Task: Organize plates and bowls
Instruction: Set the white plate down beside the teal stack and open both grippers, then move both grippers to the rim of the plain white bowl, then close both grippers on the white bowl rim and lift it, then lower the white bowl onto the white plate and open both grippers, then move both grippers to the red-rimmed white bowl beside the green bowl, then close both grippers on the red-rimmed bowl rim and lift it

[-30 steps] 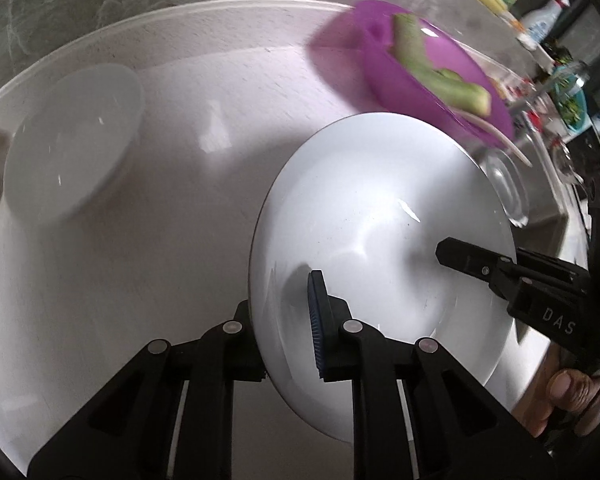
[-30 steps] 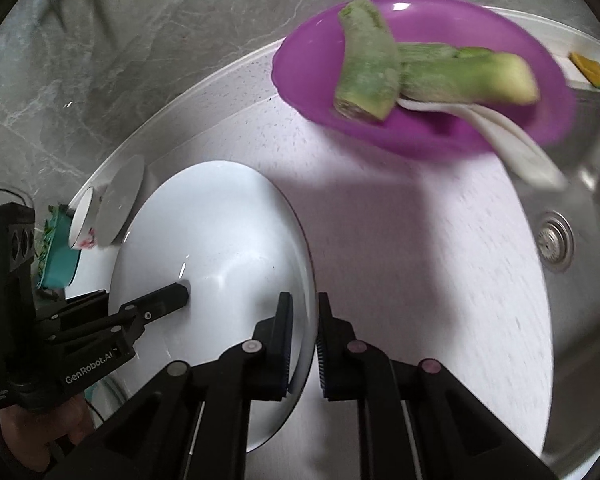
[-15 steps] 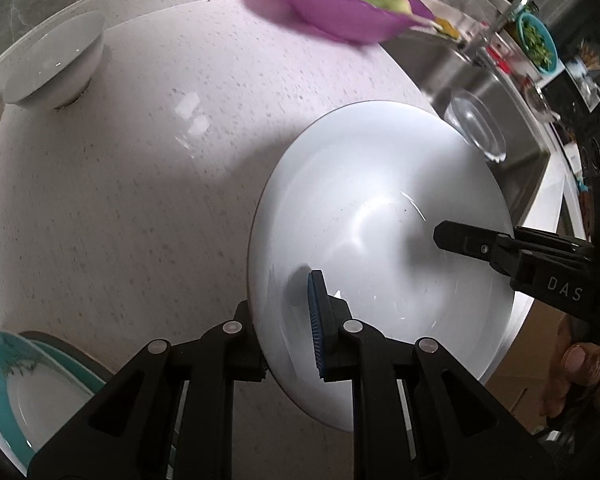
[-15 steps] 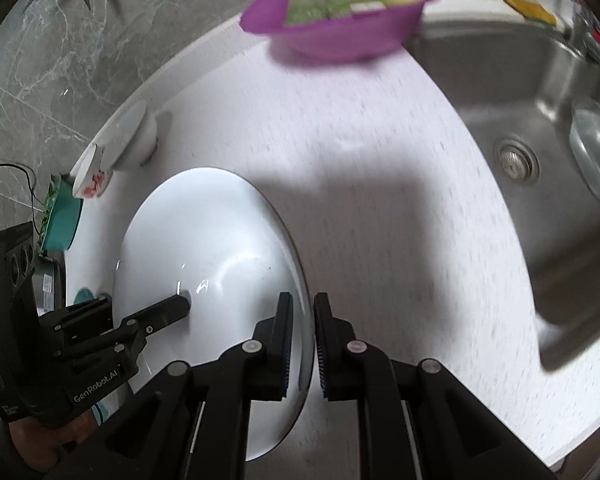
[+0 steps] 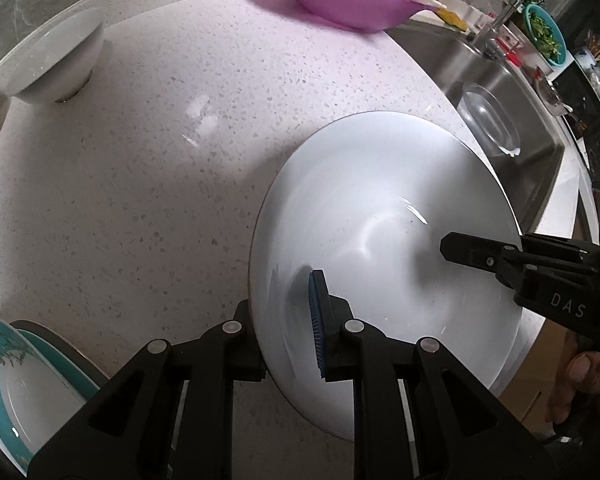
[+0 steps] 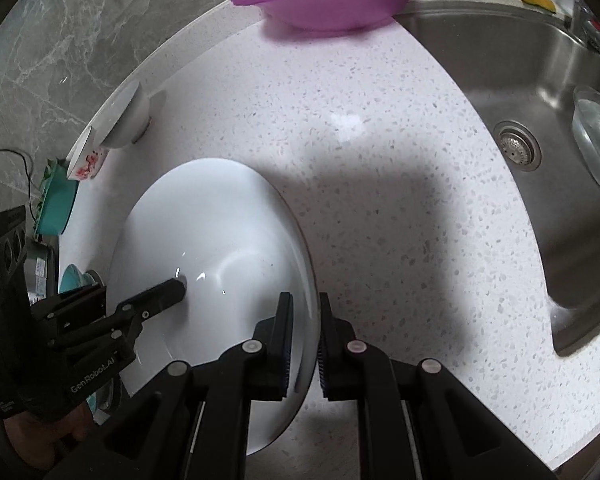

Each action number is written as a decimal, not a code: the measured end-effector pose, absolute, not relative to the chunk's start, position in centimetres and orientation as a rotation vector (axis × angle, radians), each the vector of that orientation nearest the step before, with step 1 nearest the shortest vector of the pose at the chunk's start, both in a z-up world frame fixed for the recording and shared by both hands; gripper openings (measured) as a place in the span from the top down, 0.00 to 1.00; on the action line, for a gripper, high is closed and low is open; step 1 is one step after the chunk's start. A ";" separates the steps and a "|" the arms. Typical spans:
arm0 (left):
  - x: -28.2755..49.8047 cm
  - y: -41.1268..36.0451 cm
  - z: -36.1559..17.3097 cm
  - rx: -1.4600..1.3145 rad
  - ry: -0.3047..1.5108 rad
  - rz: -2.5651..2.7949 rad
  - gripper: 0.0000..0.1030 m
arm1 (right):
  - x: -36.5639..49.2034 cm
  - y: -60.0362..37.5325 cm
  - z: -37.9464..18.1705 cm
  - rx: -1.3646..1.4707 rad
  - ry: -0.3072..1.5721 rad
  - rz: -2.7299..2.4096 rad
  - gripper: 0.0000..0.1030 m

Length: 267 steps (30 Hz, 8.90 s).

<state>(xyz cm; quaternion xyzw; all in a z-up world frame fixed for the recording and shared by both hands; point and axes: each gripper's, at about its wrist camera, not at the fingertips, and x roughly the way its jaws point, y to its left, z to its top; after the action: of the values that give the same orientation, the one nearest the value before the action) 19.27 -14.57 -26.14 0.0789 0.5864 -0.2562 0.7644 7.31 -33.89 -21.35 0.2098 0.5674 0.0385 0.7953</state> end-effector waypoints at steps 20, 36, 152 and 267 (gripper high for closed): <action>23.7 -1.6 -13.8 -0.225 0.997 -0.444 0.00 | 10.0 -37.1 -11.4 0.468 0.958 0.124 0.16; 40.4 5.1 -18.3 -0.096 1.077 -0.343 0.02 | 31.5 -20.6 -10.5 0.307 1.036 0.334 0.15; 18.0 -13.8 -21.9 0.120 1.268 -0.809 0.32 | 9.5 -33.0 -19.5 0.448 1.266 0.075 0.92; 50.7 23.1 -27.6 -0.308 1.206 -0.085 0.90 | 43.3 -0.4 -20.2 0.239 1.284 0.518 0.83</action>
<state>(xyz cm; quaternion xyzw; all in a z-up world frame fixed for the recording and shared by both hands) 50.70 23.09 -27.63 -0.1440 0.5646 -0.0396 0.8117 43.29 -0.44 -20.21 0.1099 0.5906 0.2381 0.7632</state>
